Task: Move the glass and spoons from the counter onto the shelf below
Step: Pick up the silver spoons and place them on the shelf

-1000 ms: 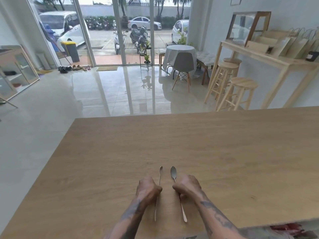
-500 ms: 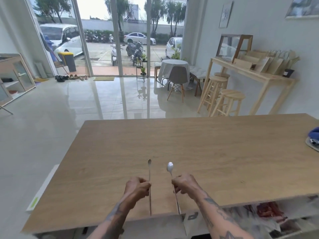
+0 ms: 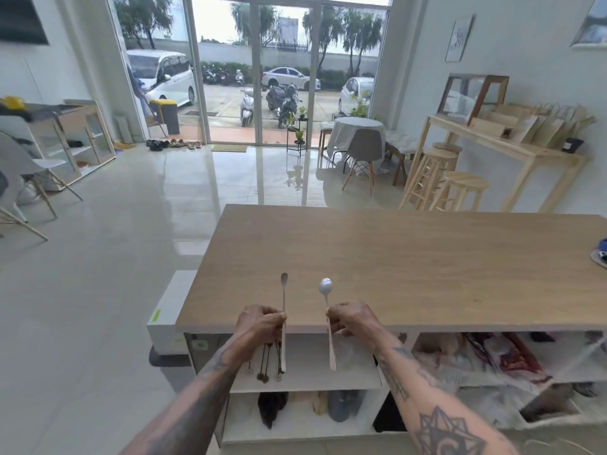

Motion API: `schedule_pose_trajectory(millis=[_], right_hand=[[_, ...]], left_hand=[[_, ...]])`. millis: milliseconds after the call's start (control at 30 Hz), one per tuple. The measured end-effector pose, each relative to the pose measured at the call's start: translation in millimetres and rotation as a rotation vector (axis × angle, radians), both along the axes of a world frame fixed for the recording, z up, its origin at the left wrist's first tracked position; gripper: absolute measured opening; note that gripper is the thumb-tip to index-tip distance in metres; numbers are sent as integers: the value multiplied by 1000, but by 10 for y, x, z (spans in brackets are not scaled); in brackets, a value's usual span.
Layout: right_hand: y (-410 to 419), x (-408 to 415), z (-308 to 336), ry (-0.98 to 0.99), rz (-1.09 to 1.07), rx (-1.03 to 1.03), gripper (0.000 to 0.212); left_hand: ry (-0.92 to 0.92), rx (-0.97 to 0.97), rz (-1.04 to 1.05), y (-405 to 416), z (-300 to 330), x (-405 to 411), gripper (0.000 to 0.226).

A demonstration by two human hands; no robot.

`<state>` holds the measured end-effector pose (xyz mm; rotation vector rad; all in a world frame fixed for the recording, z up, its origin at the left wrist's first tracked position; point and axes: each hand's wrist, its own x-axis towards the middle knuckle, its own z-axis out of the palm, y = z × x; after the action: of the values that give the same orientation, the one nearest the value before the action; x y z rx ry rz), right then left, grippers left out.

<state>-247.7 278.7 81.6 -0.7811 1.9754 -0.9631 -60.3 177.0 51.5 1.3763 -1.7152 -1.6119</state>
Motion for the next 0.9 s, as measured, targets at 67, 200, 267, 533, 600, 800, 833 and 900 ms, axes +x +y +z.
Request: schedule_pose_trajectory(millis=[67,200,267,533,600,800,833,900], right_hand=[[41,131,-8,-3,3,-3,14],[112,321,-72,-38,-9,15,14],[160,385,-125,-48,-3,24,16],[319,508,-549,-81,-10,121,12],[330,493,-741,-132,-38,149,12],[105,285,-1597,-214,-41,250,11],[38,235,-1766,-217,-36,253,11],[-138,135,-2117,-231,-35,253,11]], left_hand=[[5,1,9,54,-11,151,20],[42,58,32,185,-63,364,20],[28,66,30,266,-100,436,20],[-5,182,43,518,-533,517,16],[-22,220,55,553,-707,473,16],[-121,313,67,432,-1422,222,13],[-139,317,78,371,-1569,158,13],[-158,321,94,218,-1862,3,13]])
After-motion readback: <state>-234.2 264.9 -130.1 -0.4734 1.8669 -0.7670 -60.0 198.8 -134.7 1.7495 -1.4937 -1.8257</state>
